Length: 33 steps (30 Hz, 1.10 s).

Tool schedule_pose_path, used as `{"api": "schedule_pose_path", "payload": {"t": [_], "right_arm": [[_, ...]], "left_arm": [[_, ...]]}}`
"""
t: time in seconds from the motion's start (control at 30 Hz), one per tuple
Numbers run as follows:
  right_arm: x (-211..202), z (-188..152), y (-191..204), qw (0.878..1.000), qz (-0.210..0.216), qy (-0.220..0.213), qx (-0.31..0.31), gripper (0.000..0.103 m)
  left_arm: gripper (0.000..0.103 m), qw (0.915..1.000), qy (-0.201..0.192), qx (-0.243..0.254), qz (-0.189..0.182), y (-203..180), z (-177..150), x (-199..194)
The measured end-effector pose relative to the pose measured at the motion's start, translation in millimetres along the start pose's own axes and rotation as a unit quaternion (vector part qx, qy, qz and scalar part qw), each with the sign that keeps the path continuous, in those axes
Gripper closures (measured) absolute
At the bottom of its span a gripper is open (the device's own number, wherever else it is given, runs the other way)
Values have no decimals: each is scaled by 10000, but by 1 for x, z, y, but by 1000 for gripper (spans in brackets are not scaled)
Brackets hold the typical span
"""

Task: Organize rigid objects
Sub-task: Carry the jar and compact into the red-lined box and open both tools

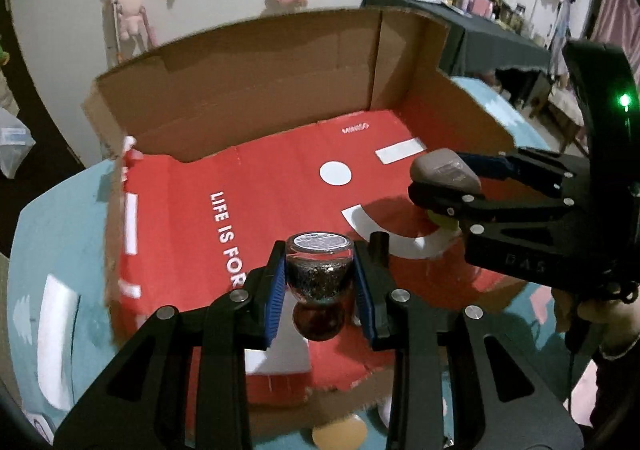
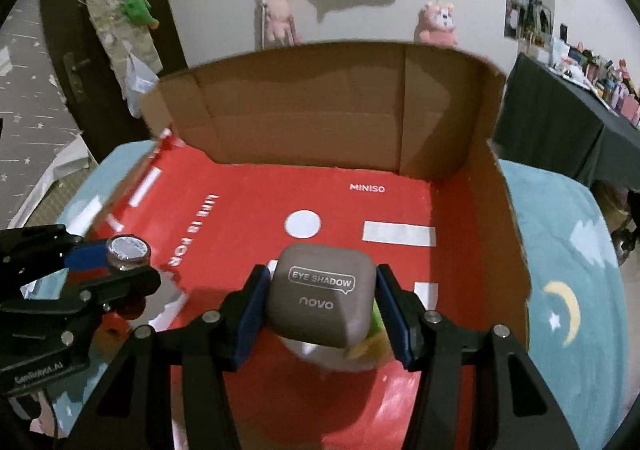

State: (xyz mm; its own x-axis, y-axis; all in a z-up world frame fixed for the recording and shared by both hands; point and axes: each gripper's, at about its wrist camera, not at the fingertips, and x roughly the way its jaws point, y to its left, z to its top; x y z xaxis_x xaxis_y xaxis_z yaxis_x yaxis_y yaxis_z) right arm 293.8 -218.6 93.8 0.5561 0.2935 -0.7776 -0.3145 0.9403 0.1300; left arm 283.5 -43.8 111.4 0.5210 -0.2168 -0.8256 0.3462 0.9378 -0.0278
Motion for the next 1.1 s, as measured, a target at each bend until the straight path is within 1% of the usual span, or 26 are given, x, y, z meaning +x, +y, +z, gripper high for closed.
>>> {"api": "schedule_pose_path", "payload": {"t": [0.13,0.27,0.6,0.77,0.9,1.1], "right_arm": [[20,5,-5,9995,96,304,46,46],[31,8,-1,9990,43,434,-69,46],[52,10,2,9973,-80,688,-234,46],[59,13,4,9961,-64,834,-294,46],[67,13,5,9940,-62,1056,-270,46],[70,13,7,9934,-140,1084,-333,46]], "left_arm": [[74,9993,362,16,-41,2,10,27],[74,9988,495,54,4,3,16,42],[74,9978,661,29,-40,10,29,66],[74,9974,719,27,-52,12,31,74],[74,9969,777,-23,-79,14,33,81],[74,9961,871,-117,-84,19,32,92]]}}
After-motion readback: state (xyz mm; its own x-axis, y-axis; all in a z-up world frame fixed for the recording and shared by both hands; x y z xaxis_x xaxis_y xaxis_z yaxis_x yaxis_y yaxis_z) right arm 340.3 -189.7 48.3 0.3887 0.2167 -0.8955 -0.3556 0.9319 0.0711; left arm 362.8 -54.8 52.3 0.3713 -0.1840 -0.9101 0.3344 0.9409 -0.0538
